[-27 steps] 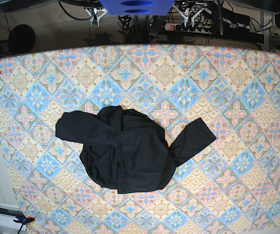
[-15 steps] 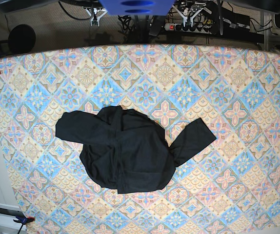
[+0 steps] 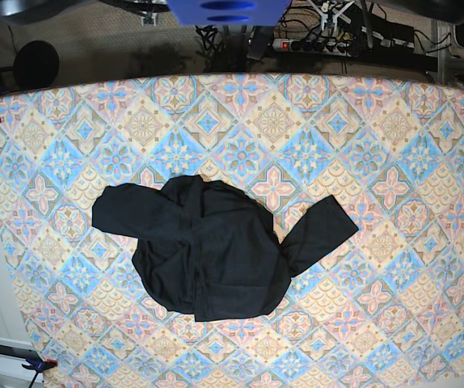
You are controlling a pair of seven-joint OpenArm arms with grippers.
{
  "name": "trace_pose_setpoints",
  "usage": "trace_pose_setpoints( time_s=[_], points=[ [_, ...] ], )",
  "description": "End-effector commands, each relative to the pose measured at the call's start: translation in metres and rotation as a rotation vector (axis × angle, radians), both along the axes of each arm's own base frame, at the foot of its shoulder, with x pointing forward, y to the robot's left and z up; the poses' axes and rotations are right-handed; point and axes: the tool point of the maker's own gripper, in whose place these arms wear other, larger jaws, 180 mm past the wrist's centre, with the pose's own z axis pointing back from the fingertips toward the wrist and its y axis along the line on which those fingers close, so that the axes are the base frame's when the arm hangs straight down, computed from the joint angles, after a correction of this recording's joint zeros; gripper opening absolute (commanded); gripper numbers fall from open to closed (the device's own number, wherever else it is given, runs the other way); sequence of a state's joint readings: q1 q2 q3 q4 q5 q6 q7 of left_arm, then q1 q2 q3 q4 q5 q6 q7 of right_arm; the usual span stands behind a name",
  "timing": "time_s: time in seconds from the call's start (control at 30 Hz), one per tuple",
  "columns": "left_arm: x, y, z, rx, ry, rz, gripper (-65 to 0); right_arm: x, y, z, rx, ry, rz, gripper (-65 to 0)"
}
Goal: Layout the t-shirt on the table in an organized manner, then fold the t-shirt properly
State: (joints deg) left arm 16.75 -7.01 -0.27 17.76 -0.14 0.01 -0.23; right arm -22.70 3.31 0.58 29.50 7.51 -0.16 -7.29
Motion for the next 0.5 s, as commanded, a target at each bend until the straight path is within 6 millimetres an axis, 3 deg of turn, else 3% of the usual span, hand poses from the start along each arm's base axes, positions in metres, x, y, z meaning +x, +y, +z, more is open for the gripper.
trace_pose_setpoints(
  time_s=[0.0, 0.27, 0.47],
  points=[
    [-0.003, 0.009, 0.005, 0.012, -0.015, -0.020, -64.8, 0.002, -0.005, 0.003, -0.006, -0.027, 0.003, -65.0],
    [0.000, 0.050, 0.046, 0.060, -0.152, -0.115, -64.8, -0.016, -0.045, 0.032, -0.053, -0.082, -0.020, -65.0],
    [0.013, 0.054, 0.092, 0.053, -0.274, -0.203, -64.9, -0.006, -0.068, 0.068, -0.050, -0.191, -0.101, -65.0]
  ],
)
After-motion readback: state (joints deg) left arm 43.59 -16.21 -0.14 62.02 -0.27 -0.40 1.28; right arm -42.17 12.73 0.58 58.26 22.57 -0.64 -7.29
